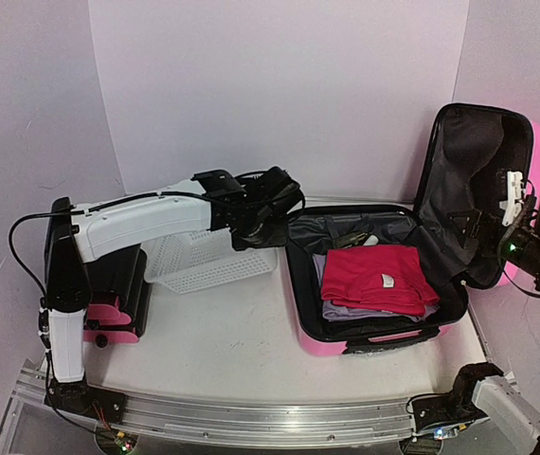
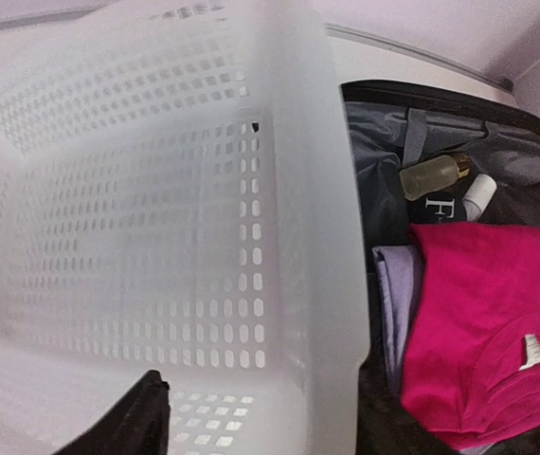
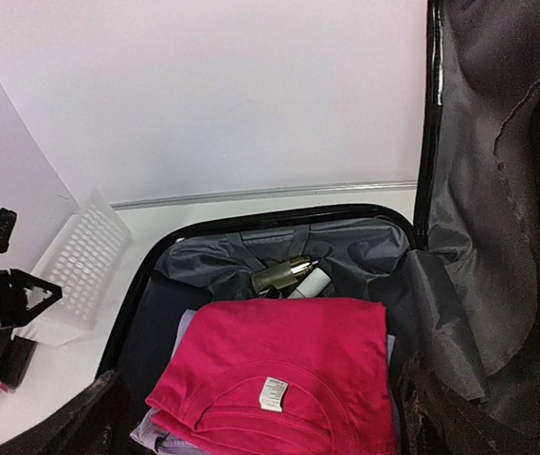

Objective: Open, take out, and arrange the luggage

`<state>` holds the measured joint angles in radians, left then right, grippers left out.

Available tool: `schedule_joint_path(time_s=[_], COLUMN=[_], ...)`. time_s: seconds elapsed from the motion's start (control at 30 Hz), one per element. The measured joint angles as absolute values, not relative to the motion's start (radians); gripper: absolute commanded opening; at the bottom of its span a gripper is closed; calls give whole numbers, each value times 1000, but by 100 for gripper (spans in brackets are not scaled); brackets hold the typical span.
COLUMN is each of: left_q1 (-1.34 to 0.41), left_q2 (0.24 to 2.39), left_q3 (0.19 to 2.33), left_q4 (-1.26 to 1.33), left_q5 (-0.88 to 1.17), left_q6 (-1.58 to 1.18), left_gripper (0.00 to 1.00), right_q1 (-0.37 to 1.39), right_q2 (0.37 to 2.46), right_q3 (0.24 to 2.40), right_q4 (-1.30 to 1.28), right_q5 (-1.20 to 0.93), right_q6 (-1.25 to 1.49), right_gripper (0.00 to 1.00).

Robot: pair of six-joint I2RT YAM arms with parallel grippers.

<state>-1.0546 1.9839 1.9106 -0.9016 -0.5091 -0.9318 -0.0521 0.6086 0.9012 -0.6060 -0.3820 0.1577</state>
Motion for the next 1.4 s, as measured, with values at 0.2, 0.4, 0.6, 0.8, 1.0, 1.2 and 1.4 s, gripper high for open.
schedule_joint_path(time_s=[0.2, 0.4, 0.6, 0.8, 1.0, 1.2, 1.4], left_q1=[-1053, -1049, -873, -662, -696, -698, -720], left_q2=[2007, 1805, 1581, 1607, 1723, 1874, 1871], left_q3=[1976, 1801, 1608, 1476, 1477, 1502, 1503], left_q4=[-896, -782, -666, -644, -636, -627, -592], left_q5=[-419, -333, -73, 119, 225, 269, 342], left_q6=[-810, -632, -504, -448, -391, -331, -322], left_gripper=[99, 99, 96, 97, 95, 93, 94], right_q1=[-52, -51, 97, 379, 568, 646, 641], right_q2=[636, 775, 912, 1068, 1317, 1475, 1552], right_q3=[899, 899, 912, 997, 1157, 1220, 1294], right_q4=[-601, -588, -584, -583, -665, -799, -955], right_q5=[-377, -385, -324, -173, 30, 138, 212], right_q6=[162, 226, 273, 305, 349, 369, 355], right_gripper=[98, 98, 98, 98, 98, 98, 98])
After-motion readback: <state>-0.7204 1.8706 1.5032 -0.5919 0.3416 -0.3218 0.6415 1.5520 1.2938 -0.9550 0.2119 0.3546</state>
